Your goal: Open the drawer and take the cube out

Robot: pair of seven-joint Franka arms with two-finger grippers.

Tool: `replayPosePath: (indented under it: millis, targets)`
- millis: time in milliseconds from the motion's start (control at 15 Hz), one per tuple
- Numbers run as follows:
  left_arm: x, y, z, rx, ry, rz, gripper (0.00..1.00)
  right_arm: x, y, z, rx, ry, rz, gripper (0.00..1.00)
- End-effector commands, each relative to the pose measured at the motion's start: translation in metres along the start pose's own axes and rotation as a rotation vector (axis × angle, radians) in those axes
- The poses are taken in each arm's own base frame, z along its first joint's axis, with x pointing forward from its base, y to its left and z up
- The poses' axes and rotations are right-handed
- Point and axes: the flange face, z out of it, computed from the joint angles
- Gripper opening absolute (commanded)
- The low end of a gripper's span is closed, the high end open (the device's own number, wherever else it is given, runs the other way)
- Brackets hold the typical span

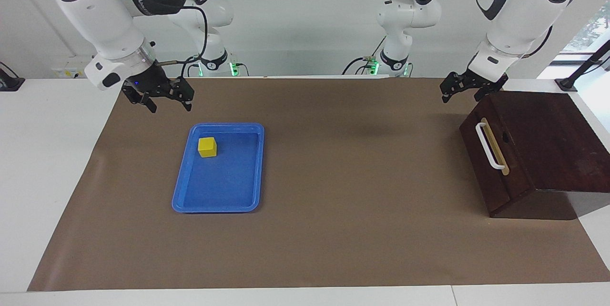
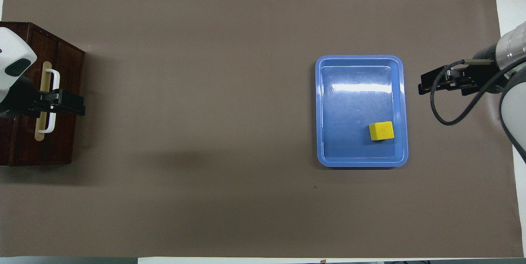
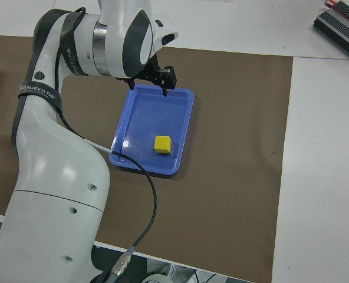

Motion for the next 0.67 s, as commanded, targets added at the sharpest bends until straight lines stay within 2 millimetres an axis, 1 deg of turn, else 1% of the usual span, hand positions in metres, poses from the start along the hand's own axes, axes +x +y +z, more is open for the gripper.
replayPosePath:
  millis: [0,200,333,400,600]
  targets:
    - [-0.003,-0.002,-0.005,0.017,0.003,0.006,1.00,-0.005,0.012,-0.017,-0.053,0.010,-0.099,1.00]
    - [-0.003,-0.002,-0.005,0.017,0.003,0.005,1.00,-0.025,0.018,-0.033,-0.058,-0.041,-0.084,1.00]
    - [-0.003,-0.002,-0.005,0.017,0.003,0.006,1.00,-0.039,0.021,-0.034,-0.072,-0.103,-0.069,1.00]
    - [-0.003,-0.002,-0.005,0.017,0.003,0.006,1.00,-0.046,0.023,-0.031,-0.070,-0.147,-0.051,1.00]
    - [-0.003,-0.002,-0.005,0.017,0.003,0.006,1.00,-0.056,0.028,-0.015,-0.087,-0.187,0.006,1.00]
